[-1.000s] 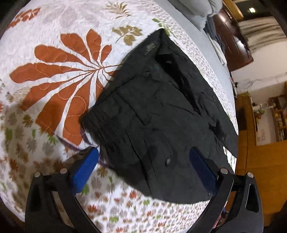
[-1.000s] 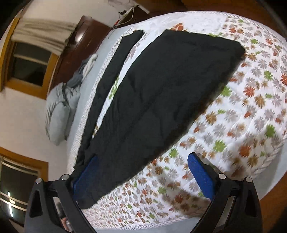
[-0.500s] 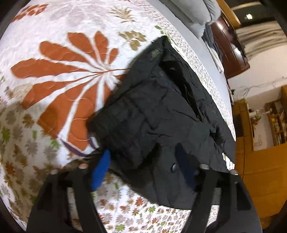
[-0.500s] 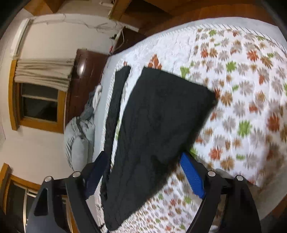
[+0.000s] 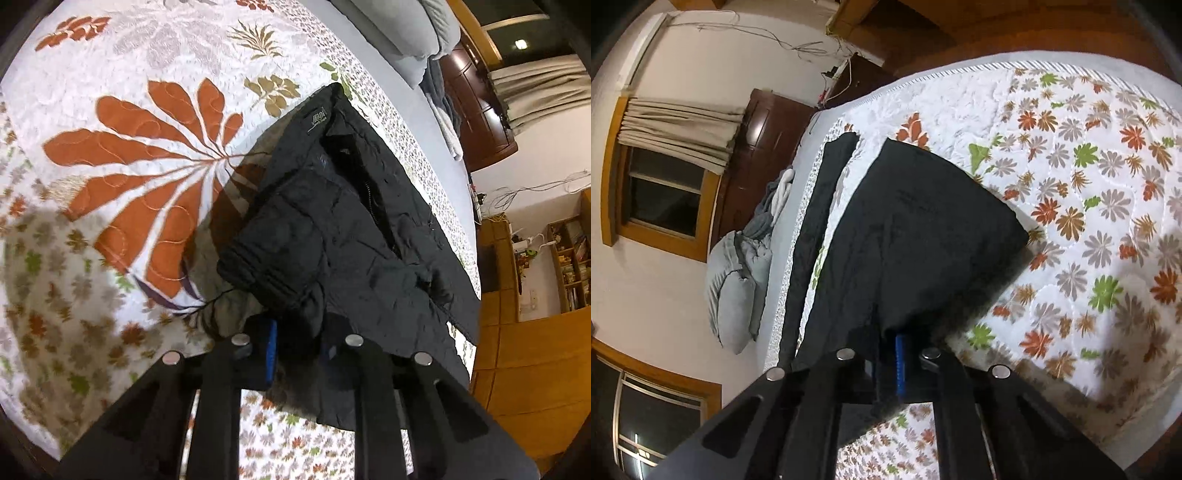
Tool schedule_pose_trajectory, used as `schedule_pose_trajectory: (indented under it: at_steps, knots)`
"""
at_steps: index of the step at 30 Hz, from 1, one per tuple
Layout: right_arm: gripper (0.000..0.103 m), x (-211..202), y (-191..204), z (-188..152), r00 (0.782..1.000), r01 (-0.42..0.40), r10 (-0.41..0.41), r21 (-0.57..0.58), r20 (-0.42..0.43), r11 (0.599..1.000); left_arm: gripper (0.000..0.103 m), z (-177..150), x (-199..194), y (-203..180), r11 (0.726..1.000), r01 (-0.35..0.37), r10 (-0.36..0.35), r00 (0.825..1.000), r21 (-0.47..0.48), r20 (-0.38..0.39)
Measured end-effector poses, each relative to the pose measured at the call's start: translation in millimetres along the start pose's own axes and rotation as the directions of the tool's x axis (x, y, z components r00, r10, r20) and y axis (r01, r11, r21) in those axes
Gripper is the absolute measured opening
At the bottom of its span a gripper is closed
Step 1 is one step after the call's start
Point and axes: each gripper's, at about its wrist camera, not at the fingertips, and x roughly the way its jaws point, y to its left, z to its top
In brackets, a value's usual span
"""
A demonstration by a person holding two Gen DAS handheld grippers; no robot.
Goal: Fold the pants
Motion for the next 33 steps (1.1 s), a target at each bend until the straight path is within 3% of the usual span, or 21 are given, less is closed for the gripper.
schedule_pose_trajectory:
  at_steps: [6, 11, 15, 18, 20, 21, 22, 23, 24, 25, 26, 29, 31, 33]
  knots:
    - [0.005, -5.8, 30.6, -31.3, 0.999, 0.003, -0.007, -0.079, -0.053, 0.997, 0.015, -4.1, -43.1, 29.9, 0.999, -0.019, 0.019, 1.000, -0.034, -0.021]
    - [0.005, 13.7, 33.7, -73.6, 0.987, 0.012, -0.031, -0.116, -0.161, 0.993, 0.015, -13.4, -86.0, 92.8, 0.994, -0.044, 0.044, 0.999, -0.095, -0.005]
    - [0.005, 33.4, 27.3, -93.9, 0.979, 0.038, -0.061, -0.119, -0.196, 0.992, 0.017, -13.4, -93.3, 125.7, 0.991, -0.041, 0.043, 0.999, -0.128, 0.013]
    - [0.010, 40.3, 22.3, -95.0, 0.976, 0.074, -0.096, -0.118, -0.197, 0.990, 0.024, -13.3, -81.2, 130.4, 0.993, -0.052, 0.052, 0.999, -0.111, 0.000]
    - [0.022, 33.8, 20.8, -94.3, 0.974, 0.065, -0.088, -0.113, -0.208, 0.991, 0.029, -12.4, -80.0, 131.0, 0.995, -0.030, 0.029, 1.000, -0.098, -0.002]
    - [0.029, 25.5, 26.1, -92.3, 0.976, 0.066, -0.090, -0.126, -0.200, 0.990, 0.039, -12.5, -83.2, 132.2, 0.995, -0.011, 0.010, 1.000, -0.097, -0.005]
    - [0.051, 15.9, 25.4, -90.2, 0.977, 0.066, -0.092, -0.139, -0.191, 0.988, 0.060, -14.7, -90.9, 132.9, 0.996, 0.011, -0.012, 1.000, -0.091, -0.007]
    - [0.072, 3.8, 30.3, -87.0, 0.978, 0.081, -0.110, -0.164, -0.175, 0.983, 0.073, -16.7, -101.5, 130.9, 0.997, 0.016, -0.016, 1.000, -0.075, 0.000]
    - [0.077, -5.3, 32.7, -84.4, 0.978, 0.100, -0.130, -0.182, -0.161, 0.978, 0.095, -18.5, -111.7, 129.6, 0.998, -0.013, 0.014, 1.000, -0.059, 0.012]
    - [0.077, -18.3, 37.1, -78.9, 0.978, 0.120, -0.152, -0.212, -0.143, 0.970, 0.095, -19.4, -132.5, 123.8, 0.996, -0.083, 0.084, 0.995, -0.021, 0.057]
    - [0.077, -29.4, 42.8, -73.0, 0.975, 0.143, -0.178, -0.244, -0.130, 0.959, 0.095, -18.0, -142.5, 116.5, 0.995, -0.099, 0.098, 0.992, 0.005, 0.075]
    - [0.077, -45.0, 73.5, -61.2, 0.974, 0.159, -0.204, -0.337, -0.103, 0.928, 0.095, 1.2, -182.9, 94.6, 0.994, -0.074, 0.060, 0.986, 0.084, 0.156]
    - [0.079, -39.3, 98.1, -53.3, 0.978, 0.095, -0.153, -0.360, -0.138, 0.928, 0.101, 25.1, -193.4, 71.2, 0.988, -0.057, 0.028, 0.980, 0.143, 0.199]
    - [0.088, -25.0, 118.4, -47.9, 0.978, 0.029, -0.101, -0.364, -0.181, 0.931, 0.100, 49.2, -183.5, 45.5, 0.979, -0.023, -0.014, 0.983, 0.201, 0.182]
